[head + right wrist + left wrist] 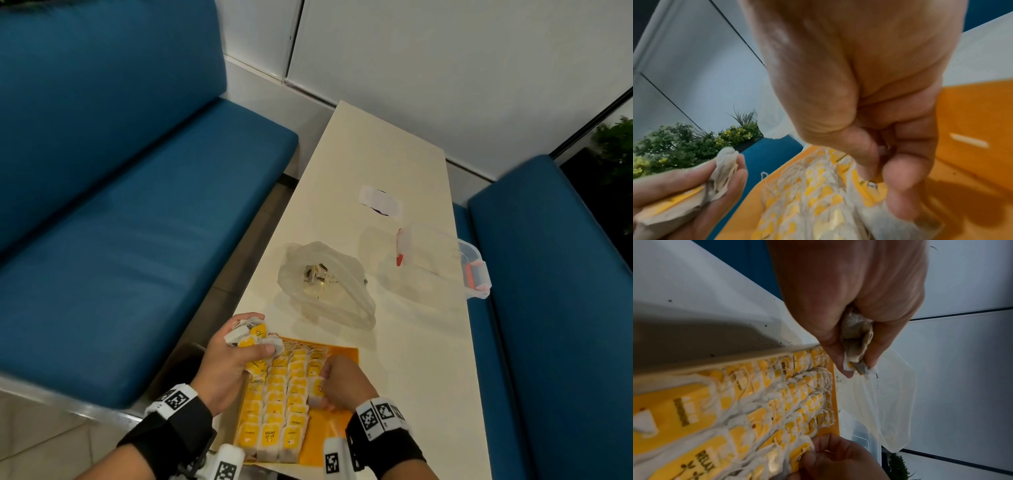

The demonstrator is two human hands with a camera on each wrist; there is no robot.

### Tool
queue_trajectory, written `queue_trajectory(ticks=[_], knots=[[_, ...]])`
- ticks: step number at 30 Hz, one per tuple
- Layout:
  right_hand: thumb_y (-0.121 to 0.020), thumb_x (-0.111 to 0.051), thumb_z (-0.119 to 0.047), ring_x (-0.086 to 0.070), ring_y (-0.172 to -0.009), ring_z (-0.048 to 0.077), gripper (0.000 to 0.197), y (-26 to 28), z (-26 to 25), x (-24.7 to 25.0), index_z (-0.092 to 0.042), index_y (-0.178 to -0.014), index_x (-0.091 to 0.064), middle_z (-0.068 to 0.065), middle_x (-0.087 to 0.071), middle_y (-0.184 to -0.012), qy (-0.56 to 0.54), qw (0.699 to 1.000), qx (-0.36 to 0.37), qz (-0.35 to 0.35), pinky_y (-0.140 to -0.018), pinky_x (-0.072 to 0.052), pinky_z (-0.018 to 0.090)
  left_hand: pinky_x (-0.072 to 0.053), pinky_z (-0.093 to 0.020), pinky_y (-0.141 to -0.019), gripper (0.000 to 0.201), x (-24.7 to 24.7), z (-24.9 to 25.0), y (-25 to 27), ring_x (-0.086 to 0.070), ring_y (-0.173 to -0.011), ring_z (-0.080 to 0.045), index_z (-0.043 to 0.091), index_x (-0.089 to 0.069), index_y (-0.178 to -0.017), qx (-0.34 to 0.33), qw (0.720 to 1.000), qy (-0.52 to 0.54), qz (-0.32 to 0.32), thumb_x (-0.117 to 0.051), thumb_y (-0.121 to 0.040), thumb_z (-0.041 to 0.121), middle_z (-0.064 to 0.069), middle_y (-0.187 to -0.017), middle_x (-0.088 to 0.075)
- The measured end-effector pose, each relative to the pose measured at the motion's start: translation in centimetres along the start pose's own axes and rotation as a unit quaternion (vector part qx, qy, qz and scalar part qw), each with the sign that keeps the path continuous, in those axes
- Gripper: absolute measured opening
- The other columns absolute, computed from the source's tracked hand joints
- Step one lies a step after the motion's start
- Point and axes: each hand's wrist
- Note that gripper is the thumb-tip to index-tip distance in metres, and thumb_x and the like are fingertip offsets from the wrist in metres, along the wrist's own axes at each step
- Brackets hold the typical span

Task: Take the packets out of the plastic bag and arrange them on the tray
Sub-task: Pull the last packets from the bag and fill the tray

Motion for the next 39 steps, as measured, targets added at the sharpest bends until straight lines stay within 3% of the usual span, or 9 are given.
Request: queue_trajectory(ticks=[5,11,16,21,26,29,33,36,39], knots=[[-0.087,-0.057,-0.007,-0.069,-0.098,0.030,0.024,0.0,-0.2,-0.7,-0.026,-0.077,-0.047,0.005,-0.061,-0.093,-0.036,0.999,0.003,0.028,-0.085,-0.058,0.039,-0.063,-0.048,-0.073,0.074,0.3,-0.4,-0.1,-0.070,-0.100,-0.048,0.008,-0.063,-0.120,0.001,1.000,-0.017,-0.004,-0.092,-0.054,-0.007,-0.038,-0.118,-0.064],[-0.085,-0.063,-0.009,-0.051,-0.089,0.016,0.022,0.4,-0.2,-1.5,-0.021,-0.083,-0.046,0.006,-0.062,-0.104,0.004,0.997,0.030,0.072,-0.072,-0.039,0.022,-0.062,-0.053,-0.080,0.077,0.6,-0.6,-0.4,-0.067,-0.107,-0.053,0.010,-0.065,-0.119,-0.002,0.999,-0.032,0.000,-0.094,-0.047,0.005,-0.036,-0.116,-0.066],[-0.084,-0.066,-0.016,-0.051,-0.086,0.013,0.029,0.2,-0.3,-2.0,-0.026,-0.076,-0.040,-0.001,-0.057,-0.095,-0.005,0.996,0.031,0.088,-0.064,-0.038,0.021,-0.062,-0.050,-0.078,0.079,0.4,-0.4,-0.3,-0.069,-0.104,-0.049,0.012,-0.066,-0.120,-0.004,0.999,-0.037,0.007,-0.095,-0.047,0.007,-0.033,-0.115,-0.066],[-0.088,-0.055,-0.010,-0.054,-0.086,0.014,0.008,-0.2,-0.4,-2.1,-0.016,-0.086,-0.050,0.001,-0.060,-0.095,-0.047,0.992,0.014,0.117,-0.069,-0.041,0.021,-0.062,-0.048,-0.076,0.081,0.3,-0.1,-0.1,-0.070,-0.103,-0.047,0.011,-0.065,-0.121,0.008,0.999,-0.033,0.014,-0.095,-0.046,0.007,-0.033,-0.116,-0.066],[-0.089,-0.045,-0.005,-0.056,-0.090,0.019,0.015,0.2,-0.6,-1.5,-0.015,-0.099,-0.050,0.005,-0.059,-0.100,-0.042,0.991,0.015,0.129,-0.068,-0.041,0.026,-0.062,-0.046,-0.073,0.069,-0.3,0.5,0.0,-0.071,-0.100,-0.045,0.010,-0.066,-0.119,0.033,0.999,-0.019,0.005,-0.093,-0.057,-0.004,-0.033,-0.115,-0.068],[-0.090,-0.051,-0.008,-0.059,-0.100,0.016,0.025,1.2,-1.1,-0.2,-0.023,-0.109,-0.055,0.000,-0.061,-0.106,-0.058,0.974,0.095,0.196,-0.076,-0.046,0.026,-0.062,-0.043,-0.069,0.056,-1.4,1.1,0.3,-0.073,-0.093,-0.042,0.006,-0.062,-0.123,0.058,0.998,-0.005,-0.015,-0.078,-0.072,-0.011,-0.030,-0.108,-0.070],[-0.086,-0.058,0.000,-0.061,-0.097,0.004,0.046,3.3,-2.5,1.2,-0.036,-0.114,-0.060,-0.014,-0.057,-0.111,-0.153,0.929,0.273,0.199,-0.078,-0.048,0.013,-0.064,-0.039,-0.073,0.050,-2.6,1.4,0.3,-0.074,-0.096,-0.037,0.006,-0.061,-0.128,0.089,0.995,0.040,-0.010,-0.073,-0.080,-0.004,-0.032,-0.120,-0.068],[-0.081,-0.070,-0.005,-0.064,-0.092,0.011,0.051,3.5,-2.7,1.1,-0.037,-0.120,-0.062,-0.017,-0.056,-0.118,-0.183,0.920,0.318,0.140,-0.071,-0.047,0.013,-0.063,-0.037,-0.077,0.052,-3.2,1.4,0.3,-0.073,-0.102,-0.036,0.004,-0.061,-0.131,0.118,0.991,0.056,-0.010,-0.075,-0.082,0.006,-0.030,-0.123,-0.068],[-0.080,-0.075,-0.011,-0.066,-0.088,0.012,0.040,3.2,-2.7,0.8,-0.036,-0.110,-0.069,-0.015,-0.062,-0.111,-0.194,0.914,0.325,0.147,-0.066,-0.048,0.016,-0.062,-0.037,-0.079,0.046,-3.2,1.3,0.4,-0.070,-0.109,-0.037,0.002,-0.063,-0.130,0.140,0.989,0.043,-0.016,-0.074,-0.087,0.015,-0.026,-0.121,-0.070]])
Point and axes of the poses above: each hand's wrist, its own y-axis away from the middle knuckle, its own x-axis out of the back of the hand, z = x × y
